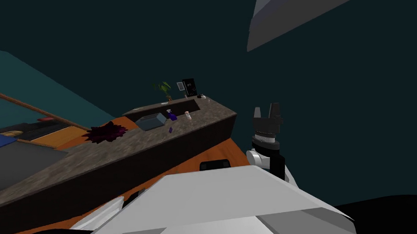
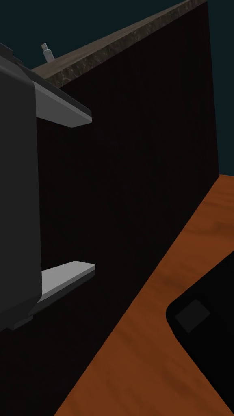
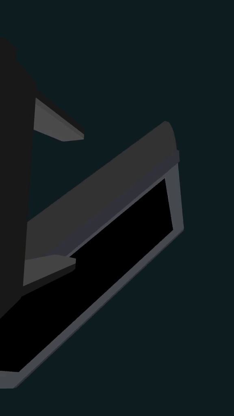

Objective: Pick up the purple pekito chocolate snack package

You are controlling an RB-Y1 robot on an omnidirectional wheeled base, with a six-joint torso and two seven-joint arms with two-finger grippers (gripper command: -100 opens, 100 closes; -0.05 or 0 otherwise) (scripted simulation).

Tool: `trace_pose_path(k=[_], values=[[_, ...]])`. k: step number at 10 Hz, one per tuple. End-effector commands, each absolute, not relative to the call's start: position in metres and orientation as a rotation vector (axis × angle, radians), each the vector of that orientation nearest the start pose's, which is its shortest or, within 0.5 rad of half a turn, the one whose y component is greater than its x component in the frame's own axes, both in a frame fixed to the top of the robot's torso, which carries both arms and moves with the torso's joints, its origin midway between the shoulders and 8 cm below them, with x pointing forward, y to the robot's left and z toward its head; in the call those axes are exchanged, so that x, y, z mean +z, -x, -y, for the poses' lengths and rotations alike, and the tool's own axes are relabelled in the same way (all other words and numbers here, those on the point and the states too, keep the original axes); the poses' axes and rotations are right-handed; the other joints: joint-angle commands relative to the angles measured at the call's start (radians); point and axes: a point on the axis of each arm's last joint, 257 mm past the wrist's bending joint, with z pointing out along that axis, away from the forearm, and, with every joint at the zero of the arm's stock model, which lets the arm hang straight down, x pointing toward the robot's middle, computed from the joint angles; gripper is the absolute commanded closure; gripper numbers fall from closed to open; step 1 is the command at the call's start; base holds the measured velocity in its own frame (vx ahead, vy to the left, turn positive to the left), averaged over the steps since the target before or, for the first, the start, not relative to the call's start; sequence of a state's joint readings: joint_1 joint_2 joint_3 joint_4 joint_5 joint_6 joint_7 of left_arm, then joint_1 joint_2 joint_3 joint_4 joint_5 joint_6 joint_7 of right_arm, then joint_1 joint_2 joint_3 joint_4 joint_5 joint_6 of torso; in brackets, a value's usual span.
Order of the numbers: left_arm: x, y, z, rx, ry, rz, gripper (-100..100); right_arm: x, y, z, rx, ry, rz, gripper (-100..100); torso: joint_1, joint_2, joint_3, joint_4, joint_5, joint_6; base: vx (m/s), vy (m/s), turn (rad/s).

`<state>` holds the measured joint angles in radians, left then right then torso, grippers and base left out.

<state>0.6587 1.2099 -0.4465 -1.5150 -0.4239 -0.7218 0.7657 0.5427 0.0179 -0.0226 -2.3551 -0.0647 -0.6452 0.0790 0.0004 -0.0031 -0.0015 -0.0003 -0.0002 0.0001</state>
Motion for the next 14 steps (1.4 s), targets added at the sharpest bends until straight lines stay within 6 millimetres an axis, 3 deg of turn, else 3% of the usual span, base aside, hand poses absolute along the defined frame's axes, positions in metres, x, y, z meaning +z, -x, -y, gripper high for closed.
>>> trace_pose_path(k=[1,4,5,6,7,8,10,11,12,13,14], values=[[-0.412,-0.114,-0.378,-1.075,0.859,-2.606,-100,0.069,-0.295,0.292,1.261,-0.532,-0.448,0,0.0,0.0,0.0,0.0,0.0,0.0,0.046,-0.01,-0.146],[-0.419,-0.089,-0.432,-0.909,0.933,-2.736,-100,0.069,-0.295,0.292,1.261,-0.532,-0.448,0,0.0,0.001,0.0,0.0,0.0,-0.001,0.05,-0.016,-0.271],[-0.419,-0.087,-0.441,-0.878,0.935,-2.746,-100,0.069,-0.295,0.292,1.261,-0.532,-0.448,0,0.0,0.0,0.0,0.0,0.0,0.0,0.046,0.005,-0.098],[-0.419,-0.077,-0.465,-0.8,0.975,-2.792,-100,0.069,-0.295,0.292,1.261,-0.532,-0.448,0,0.001,0.0,0.0,0.0,0.0,-0.002,0.049,0.0,-0.202],[-0.417,-0.077,-0.472,-0.779,0.973,-2.798,-100,0.069,-0.295,0.292,1.261,-0.532,-0.448,0,0.001,0.0,0.0,0.0,0.0,0.0,0.045,0.008,-0.125],[-0.413,-0.069,-0.497,-0.692,1.003,-2.84,-100,0.069,-0.295,0.292,1.261,-0.532,-0.448,0,0.001,0.001,0.0,0.0,0.0,-0.001,0.059,0.002,-0.275],[-0.413,-0.067,-0.503,-0.673,1.012,-2.839,-100,0.069,-0.295,0.292,1.261,-0.532,-0.448,0,0.001,0.0,0.0,0.0,0.0,-0.002,0.037,0.006,-0.059],[-0.407,-0.061,-0.53,-0.577,1.046,-2.87,-100,0.069,-0.295,0.292,1.261,-0.532,-0.448,0,0.0,0.002,0.001,0.0,0.0,-0.002,0.034,0.0,-0.245],[-0.407,-0.06,-0.532,-0.572,1.048,-2.87,-100,0.069,-0.295,0.292,1.261,-0.532,-0.448,0,0.0,0.001,0.001,0.0,0.0,0.0,0.035,0.014,-0.16],[-0.4,-0.056,-0.555,-0.489,1.075,-2.891,-100,0.069,-0.295,0.292,1.261,-0.532,-0.448,0,0.001,0.001,0.001,0.0,0.001,-0.002,0.051,0.011,-0.265],[-0.399,-0.055,-0.56,-0.473,1.081,-2.889,-100,0.069,-0.295,0.292,1.261,-0.532,-0.448,0,0.001,0.0,0.0,0.0,0.0,0.0,0.046,0.026,-0.099]])
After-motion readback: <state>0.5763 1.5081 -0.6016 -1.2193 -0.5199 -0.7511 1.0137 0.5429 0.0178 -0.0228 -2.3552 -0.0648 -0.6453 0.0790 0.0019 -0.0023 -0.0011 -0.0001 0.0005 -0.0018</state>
